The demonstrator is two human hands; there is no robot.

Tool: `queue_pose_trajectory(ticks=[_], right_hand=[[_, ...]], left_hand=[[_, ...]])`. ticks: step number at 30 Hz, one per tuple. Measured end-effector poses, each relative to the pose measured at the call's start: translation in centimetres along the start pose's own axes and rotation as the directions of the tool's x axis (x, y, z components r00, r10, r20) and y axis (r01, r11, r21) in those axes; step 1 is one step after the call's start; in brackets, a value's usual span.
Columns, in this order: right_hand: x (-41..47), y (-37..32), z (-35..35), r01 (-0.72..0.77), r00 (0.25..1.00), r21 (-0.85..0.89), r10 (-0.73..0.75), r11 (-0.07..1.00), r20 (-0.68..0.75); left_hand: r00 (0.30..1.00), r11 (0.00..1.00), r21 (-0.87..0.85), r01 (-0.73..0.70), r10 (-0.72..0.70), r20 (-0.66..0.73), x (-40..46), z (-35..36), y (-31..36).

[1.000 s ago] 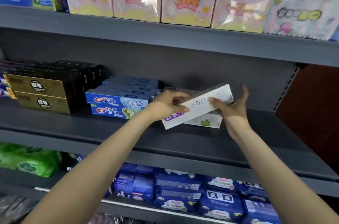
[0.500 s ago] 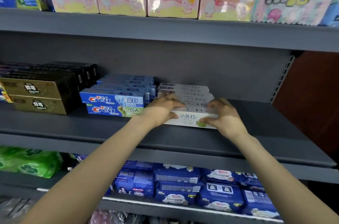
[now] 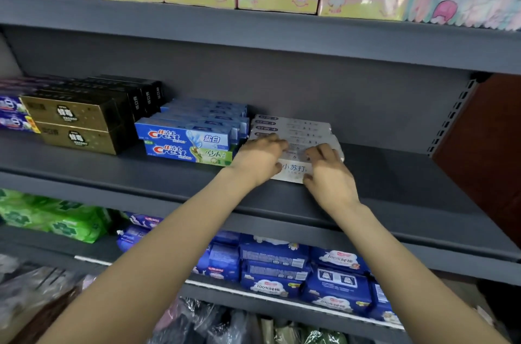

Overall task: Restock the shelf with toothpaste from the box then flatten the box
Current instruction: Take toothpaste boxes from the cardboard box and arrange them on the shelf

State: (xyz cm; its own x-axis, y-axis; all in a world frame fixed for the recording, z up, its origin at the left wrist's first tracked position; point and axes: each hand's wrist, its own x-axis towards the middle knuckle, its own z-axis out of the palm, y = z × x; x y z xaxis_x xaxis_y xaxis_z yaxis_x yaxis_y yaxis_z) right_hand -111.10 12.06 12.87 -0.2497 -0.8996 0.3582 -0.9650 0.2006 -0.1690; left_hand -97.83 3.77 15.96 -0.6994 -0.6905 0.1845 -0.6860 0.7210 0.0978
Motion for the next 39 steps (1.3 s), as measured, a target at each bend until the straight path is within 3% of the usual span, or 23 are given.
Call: queue_pose_trajectory(ticks=[5,9,13,17,22,25,33,36,39], right_hand=[[-0.5,-4.4,0.0,0.025,0.999,0.122,-0.023,0.992,-0.023],[-1.3,-11.7,0.6,0.131,0.99,0.178,-0.12,0.975,-0.068],[-3.2,-23.3,2.3,0.254,0.966,0.3,-0.259,0.919,-0.025],[-6.5,-37.8,5.8,0.325,0.927,0.38,-0.371,0.866,0.054],[-12.5,-55.6,10.8,0.393,0.824,0.444,-0.523,0.805,0.218],[-15.5,-64.4,13.0,0.347,0.763,0.535,-0.564,0.77,0.316],[-19.4,-83.0,21.9,0.305,0.596,0.615,-0.649,0.727,0.472],[-19.5,-88.0,25.7,0.293,0.537,0.619,-0.661,0.729,0.524],[-19.9,-92.0,29.6,0.275,0.416,0.598,-0.654,0.753,0.632]], left_hand=[[0.978,0.999,-0.008,0.052,-0.053,-0.204,-3.3,-1.4,-1.6],[0.949,0.985,-0.101,0.14,-0.162,-0.269,-9.3,-2.8,-6.8],[0.876,0.919,-0.213,0.333,-0.385,-0.291,-18.7,-3.8,-14.8],[0.787,0.833,-0.208,0.512,-0.552,-0.276,-30.1,-4.6,-24.3],[0.676,0.705,-0.189,0.684,-0.709,-0.201,-45.4,-4.9,-36.3],[0.613,0.622,-0.195,0.759,-0.782,-0.109,-52.9,-4.4,-42.7],[0.34,0.321,-0.18,0.93,-0.937,0.083,-64.7,-0.2,-59.1],[0.325,0.329,-0.024,0.944,-0.917,0.229,-68.2,2.7,-64.8],[0.312,0.385,0.097,0.918,-0.851,0.423,-72.3,5.0,-69.2]])
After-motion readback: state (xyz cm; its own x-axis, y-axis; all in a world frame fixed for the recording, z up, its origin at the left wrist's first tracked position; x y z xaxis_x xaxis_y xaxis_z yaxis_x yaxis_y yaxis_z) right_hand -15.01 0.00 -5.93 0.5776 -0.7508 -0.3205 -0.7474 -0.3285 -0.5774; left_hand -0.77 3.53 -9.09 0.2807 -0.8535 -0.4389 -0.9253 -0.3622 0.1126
